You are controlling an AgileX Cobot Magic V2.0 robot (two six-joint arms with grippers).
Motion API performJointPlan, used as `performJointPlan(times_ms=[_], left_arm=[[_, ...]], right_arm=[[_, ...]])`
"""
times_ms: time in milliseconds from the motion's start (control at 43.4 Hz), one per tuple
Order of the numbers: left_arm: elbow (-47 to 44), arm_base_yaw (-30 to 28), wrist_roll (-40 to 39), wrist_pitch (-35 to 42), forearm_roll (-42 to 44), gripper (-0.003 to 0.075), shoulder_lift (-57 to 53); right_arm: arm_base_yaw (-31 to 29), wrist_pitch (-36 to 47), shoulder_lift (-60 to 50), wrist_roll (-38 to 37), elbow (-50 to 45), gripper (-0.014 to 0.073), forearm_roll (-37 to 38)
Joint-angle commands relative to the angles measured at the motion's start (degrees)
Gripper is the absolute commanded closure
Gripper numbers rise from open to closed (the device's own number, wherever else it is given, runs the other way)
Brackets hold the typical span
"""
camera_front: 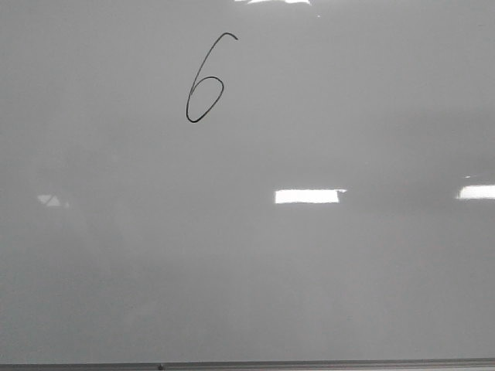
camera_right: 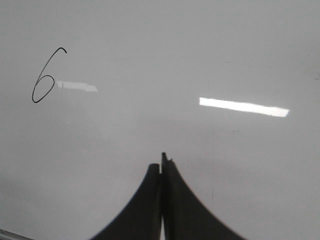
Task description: Write number 6 on whiteboard
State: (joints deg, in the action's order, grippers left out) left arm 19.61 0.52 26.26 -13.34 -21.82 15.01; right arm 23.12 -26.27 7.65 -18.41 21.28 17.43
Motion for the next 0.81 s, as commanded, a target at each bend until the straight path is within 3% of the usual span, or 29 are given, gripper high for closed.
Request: performJointPlan(times_ms=[0, 184, 392, 783], left_arm=[[1.6, 0.5, -0.1, 4.2, -0.4, 0.0741, 0.6], [1.0, 0.5, -1.1, 4.2, 3.6, 0.0741, 0.3], [-5.2, 1.8, -21.8, 4.4, 21.8, 0.0741, -7.2], [-19.0, 0.2, -22.0, 7.1, 21.1, 0.0741, -16.1]], right_arm=[[-0.3, 4.5, 0.6, 0.0, 1.3, 0.0661, 1.4], [-0.3, 4.5, 0.6, 0.0, 1.3, 0.0661, 1.4], [-0.3, 4.5, 0.6, 0.0, 1.3, 0.0661, 1.4], [-0.3, 4.5, 0.6, 0.0, 1.3, 0.0661, 1.4]])
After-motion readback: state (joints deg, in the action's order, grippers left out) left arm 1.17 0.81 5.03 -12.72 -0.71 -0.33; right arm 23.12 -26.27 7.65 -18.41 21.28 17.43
